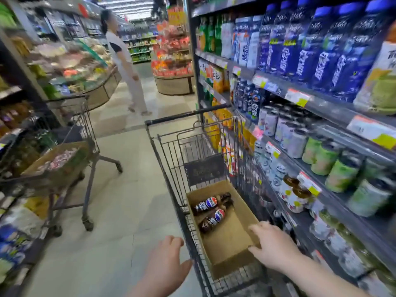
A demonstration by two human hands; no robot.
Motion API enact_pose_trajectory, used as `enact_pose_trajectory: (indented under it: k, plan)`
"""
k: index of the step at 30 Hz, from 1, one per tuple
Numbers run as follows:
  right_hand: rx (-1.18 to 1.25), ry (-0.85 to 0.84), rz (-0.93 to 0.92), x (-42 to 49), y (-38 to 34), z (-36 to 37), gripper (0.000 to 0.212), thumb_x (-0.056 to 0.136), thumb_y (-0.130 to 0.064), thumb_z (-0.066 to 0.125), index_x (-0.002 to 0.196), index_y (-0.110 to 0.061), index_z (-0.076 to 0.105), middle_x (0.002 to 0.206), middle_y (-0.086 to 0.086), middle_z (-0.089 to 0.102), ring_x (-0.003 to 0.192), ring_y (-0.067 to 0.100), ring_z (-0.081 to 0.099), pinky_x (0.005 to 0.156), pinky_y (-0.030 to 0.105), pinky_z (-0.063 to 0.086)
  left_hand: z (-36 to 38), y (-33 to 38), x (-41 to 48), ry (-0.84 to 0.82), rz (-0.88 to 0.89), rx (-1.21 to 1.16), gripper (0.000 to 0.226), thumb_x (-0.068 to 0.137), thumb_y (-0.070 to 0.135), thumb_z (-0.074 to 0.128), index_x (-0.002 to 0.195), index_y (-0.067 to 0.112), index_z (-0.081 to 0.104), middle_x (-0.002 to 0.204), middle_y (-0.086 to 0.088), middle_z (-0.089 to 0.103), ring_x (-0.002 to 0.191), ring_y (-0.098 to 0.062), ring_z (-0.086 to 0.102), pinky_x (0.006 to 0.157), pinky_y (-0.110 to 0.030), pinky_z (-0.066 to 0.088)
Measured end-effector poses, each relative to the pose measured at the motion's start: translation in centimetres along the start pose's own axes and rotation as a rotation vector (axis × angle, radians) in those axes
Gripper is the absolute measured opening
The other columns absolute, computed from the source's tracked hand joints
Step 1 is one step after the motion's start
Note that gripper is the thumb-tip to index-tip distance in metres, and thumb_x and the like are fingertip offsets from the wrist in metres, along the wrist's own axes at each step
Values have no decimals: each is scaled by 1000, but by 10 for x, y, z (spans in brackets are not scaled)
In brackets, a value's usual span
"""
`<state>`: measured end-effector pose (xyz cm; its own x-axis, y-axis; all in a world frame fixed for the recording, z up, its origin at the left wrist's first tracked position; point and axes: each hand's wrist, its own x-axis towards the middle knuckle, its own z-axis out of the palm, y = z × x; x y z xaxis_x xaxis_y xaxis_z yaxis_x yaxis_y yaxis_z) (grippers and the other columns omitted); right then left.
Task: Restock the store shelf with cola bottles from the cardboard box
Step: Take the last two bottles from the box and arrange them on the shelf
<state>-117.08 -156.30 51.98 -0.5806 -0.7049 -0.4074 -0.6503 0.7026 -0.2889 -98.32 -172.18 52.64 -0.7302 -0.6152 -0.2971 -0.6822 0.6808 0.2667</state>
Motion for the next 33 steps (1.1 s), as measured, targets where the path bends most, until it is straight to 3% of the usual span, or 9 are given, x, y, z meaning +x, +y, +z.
enact_pose_trajectory:
  k: [8,11,15,23,27,30,33]
  plan:
    - [-125,-72,48,90,20,3,50,88,-36,52,135,-23,39,140,4,40,128,29,39,108,44,33,18,21,132,-141,107,183,58,82,48,52,134,27,40,136,3,45,122,-19,45,103,-32,40]
    - [-113,-101,125,120,29,12,46,89,-35,51,132,-22,40,138,5,40,128,29,38,108,46,31,34,21,195,-215,154,250,55,77,44,54,129,27,44,127,3,52,113,-20,50,97,-35,45]
    - [-97,-162,273,168,30,31,45,88,-20,53,131,-22,41,136,5,41,128,29,39,110,48,26,56,21,287,-313,232,365,59,79,42,55,132,23,39,136,-2,45,123,-22,45,106,-41,39]
    - [8,-310,444,301,20,83,48,87,-3,48,132,-18,42,140,8,38,128,30,38,104,45,33,97,6,450,-434,354,572,72,79,52,55,138,18,31,136,-6,41,127,-27,41,103,-41,37]
    - [119,-373,530,365,19,130,48,85,-6,49,131,-23,45,135,5,47,125,31,43,103,57,33,126,-11,502,-513,321,569,76,78,55,55,138,16,30,138,-8,41,129,-27,41,104,-41,38]
    - [159,-357,528,397,17,161,50,87,-14,54,134,-17,38,136,9,42,124,32,42,105,53,32,153,-22,528,-559,311,582,75,79,50,60,138,15,29,139,-9,38,130,-28,37,106,-41,34]
    - [265,-388,617,424,19,187,59,89,-28,55,140,-17,29,146,9,34,130,34,37,107,55,28,183,-30,543,-593,266,493,89,78,48,63,144,15,15,146,-9,30,135,-28,33,108,-42,32]
